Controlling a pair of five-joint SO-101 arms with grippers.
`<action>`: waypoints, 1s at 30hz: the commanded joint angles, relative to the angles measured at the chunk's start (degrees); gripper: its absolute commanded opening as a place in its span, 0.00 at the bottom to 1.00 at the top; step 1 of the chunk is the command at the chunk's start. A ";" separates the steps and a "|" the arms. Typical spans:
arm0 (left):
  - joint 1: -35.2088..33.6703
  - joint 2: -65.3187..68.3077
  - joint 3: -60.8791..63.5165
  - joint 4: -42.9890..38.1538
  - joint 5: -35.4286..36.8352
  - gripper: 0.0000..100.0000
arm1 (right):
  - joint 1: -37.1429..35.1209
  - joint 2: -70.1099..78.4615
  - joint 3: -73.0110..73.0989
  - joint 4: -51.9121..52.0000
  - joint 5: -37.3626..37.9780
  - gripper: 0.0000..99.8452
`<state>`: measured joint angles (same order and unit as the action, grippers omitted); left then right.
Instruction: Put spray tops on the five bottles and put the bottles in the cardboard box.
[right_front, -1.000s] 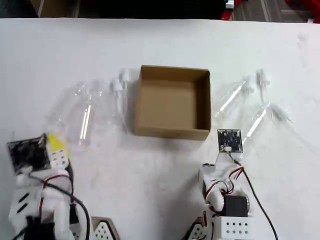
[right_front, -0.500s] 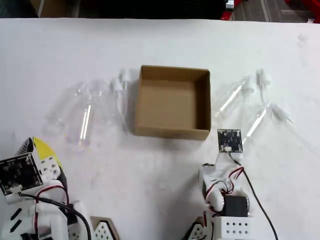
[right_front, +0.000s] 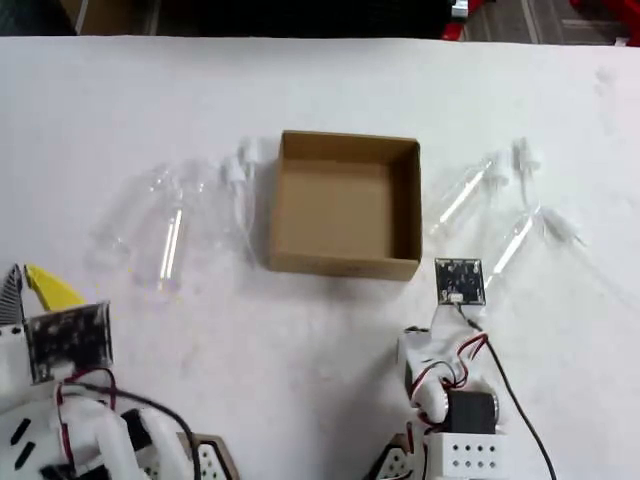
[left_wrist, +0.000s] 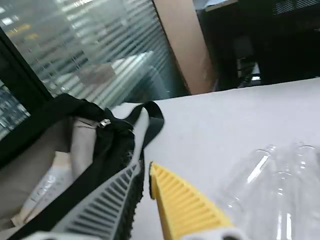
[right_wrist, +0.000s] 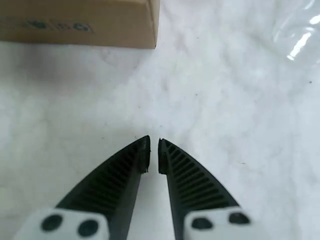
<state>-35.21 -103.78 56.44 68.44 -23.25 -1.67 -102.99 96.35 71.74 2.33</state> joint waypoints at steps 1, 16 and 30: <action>-2.68 0.66 6.51 -6.59 -4.57 0.02 | 0.31 -0.22 0.53 0.40 -0.35 0.01; 7.96 1.10 8.18 6.42 -22.95 0.02 | 0.31 -0.22 0.53 0.40 -0.35 0.01; 9.80 26.51 -1.76 12.48 -28.31 0.02 | 0.31 -0.22 0.53 0.48 -0.35 0.01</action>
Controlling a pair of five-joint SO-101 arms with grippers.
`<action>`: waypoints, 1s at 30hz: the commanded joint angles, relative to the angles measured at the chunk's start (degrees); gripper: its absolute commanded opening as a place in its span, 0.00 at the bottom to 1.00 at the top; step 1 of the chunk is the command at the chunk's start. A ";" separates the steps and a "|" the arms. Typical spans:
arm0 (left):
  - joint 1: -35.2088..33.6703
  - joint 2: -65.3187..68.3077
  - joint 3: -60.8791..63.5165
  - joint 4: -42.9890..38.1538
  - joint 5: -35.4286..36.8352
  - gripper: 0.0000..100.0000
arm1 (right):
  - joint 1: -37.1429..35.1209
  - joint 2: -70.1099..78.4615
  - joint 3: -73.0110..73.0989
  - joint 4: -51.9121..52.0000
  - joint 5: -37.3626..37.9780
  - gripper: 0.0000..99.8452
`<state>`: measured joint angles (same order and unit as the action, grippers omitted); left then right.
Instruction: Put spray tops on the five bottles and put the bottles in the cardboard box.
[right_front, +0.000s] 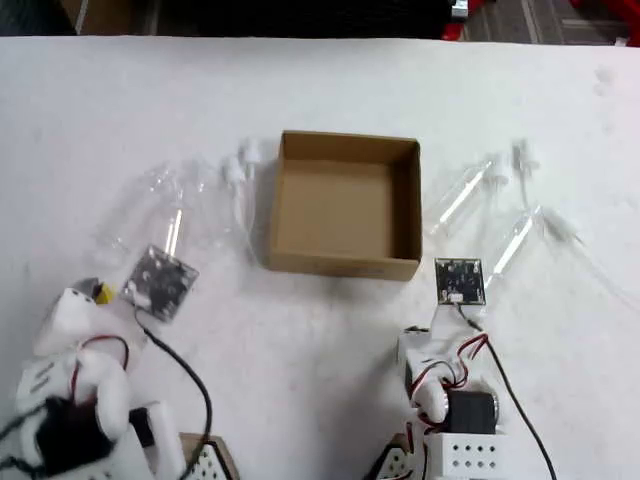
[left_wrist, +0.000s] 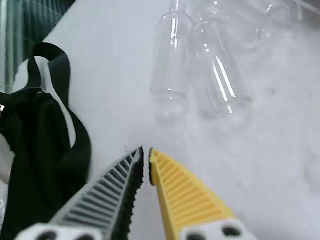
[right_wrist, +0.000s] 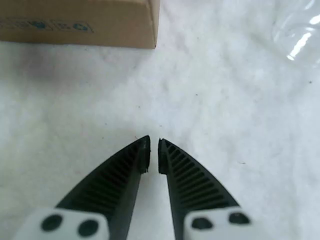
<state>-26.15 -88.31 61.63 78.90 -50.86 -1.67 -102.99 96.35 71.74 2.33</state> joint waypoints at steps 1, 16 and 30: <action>0.92 15.52 -9.58 3.69 -0.70 0.02 | 0.31 -0.22 0.53 0.48 -0.35 0.01; 2.24 39.08 -30.68 17.85 -13.01 0.02 | 0.31 -0.22 0.53 0.48 -0.35 0.01; 9.01 43.38 -32.79 6.77 -6.77 0.12 | 0.31 -0.22 0.53 0.48 -0.35 0.01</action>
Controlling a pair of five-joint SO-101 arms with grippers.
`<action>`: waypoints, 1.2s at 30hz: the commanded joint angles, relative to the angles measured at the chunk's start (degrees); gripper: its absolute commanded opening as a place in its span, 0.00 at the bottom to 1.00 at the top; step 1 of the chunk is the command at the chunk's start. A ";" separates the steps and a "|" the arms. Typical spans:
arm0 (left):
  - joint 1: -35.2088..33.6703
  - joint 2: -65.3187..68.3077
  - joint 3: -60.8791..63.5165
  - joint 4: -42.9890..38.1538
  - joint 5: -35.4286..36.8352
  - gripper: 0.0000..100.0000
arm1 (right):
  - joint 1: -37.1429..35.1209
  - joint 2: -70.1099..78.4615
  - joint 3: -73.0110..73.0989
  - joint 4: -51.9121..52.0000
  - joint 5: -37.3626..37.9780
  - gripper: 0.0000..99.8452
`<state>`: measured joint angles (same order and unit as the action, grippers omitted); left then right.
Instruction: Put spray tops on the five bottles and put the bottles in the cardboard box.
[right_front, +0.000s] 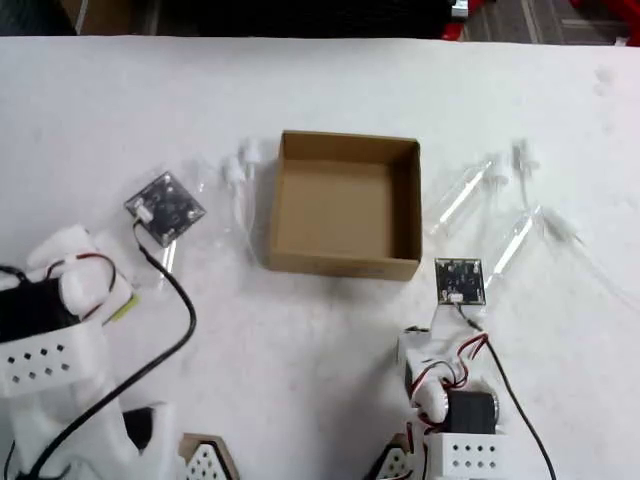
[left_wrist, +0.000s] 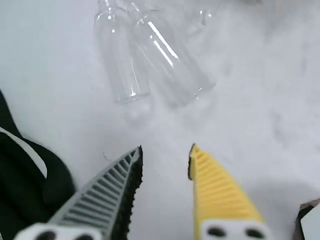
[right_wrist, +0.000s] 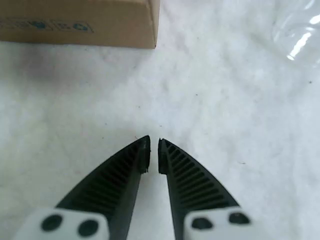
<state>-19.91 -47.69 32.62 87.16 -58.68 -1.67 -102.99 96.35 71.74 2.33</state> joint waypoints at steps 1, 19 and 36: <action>3.21 5.14 -4.92 -1.49 1.14 0.12 | 0.31 -0.22 0.53 0.48 -0.35 0.01; 8.75 56.75 -51.60 -2.11 16.09 0.11 | 0.31 -0.22 0.53 0.48 -0.35 0.01; 8.92 101.32 -102.07 6.33 16.53 0.11 | 0.22 -0.22 0.53 0.48 -0.35 0.01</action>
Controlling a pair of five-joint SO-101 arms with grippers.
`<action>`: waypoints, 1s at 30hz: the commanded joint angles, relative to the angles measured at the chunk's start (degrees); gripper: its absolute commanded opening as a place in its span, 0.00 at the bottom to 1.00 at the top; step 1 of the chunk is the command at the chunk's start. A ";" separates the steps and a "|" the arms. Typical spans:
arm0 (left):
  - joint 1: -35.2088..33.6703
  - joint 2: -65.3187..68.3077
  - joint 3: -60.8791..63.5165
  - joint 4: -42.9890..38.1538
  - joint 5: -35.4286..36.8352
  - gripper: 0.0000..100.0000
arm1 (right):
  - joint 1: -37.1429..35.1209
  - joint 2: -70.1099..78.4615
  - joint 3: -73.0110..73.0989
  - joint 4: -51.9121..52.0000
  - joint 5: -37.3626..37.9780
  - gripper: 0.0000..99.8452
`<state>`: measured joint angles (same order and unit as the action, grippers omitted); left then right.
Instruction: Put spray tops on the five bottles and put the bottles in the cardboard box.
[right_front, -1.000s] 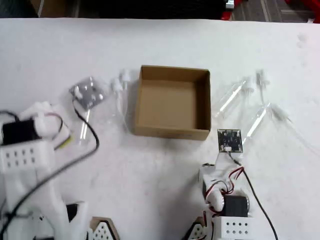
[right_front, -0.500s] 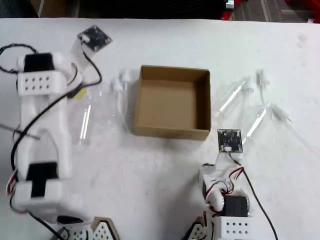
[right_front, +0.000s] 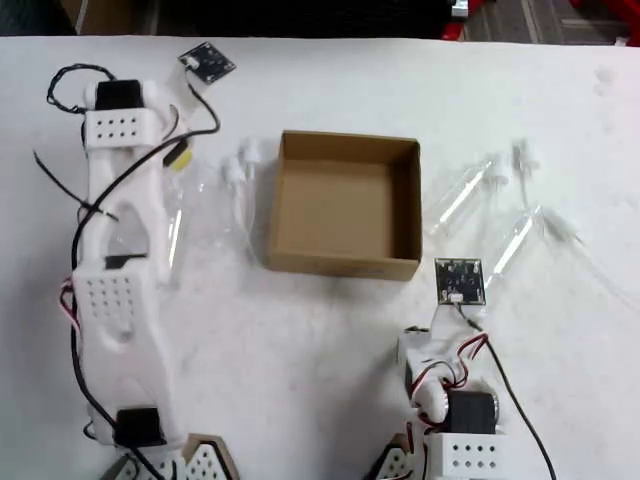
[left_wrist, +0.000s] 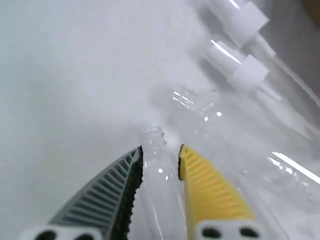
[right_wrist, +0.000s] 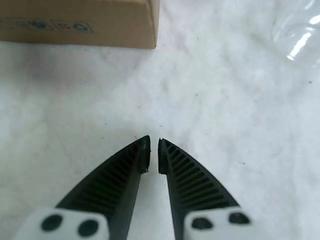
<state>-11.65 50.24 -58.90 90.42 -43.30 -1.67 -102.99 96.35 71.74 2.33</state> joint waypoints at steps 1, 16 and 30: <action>0.31 5.41 -13.54 3.78 1.14 0.11 | 0.22 -0.22 0.53 0.48 -0.35 0.01; -3.38 21.32 -33.14 6.51 0.62 0.18 | 0.22 -0.22 0.53 0.48 -0.35 0.01; -4.09 22.64 -27.08 2.20 -1.32 0.18 | 0.22 -0.13 0.53 0.48 -0.35 0.01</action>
<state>-15.16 73.71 -86.42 95.08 -43.82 -1.67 -102.99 96.35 71.74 2.33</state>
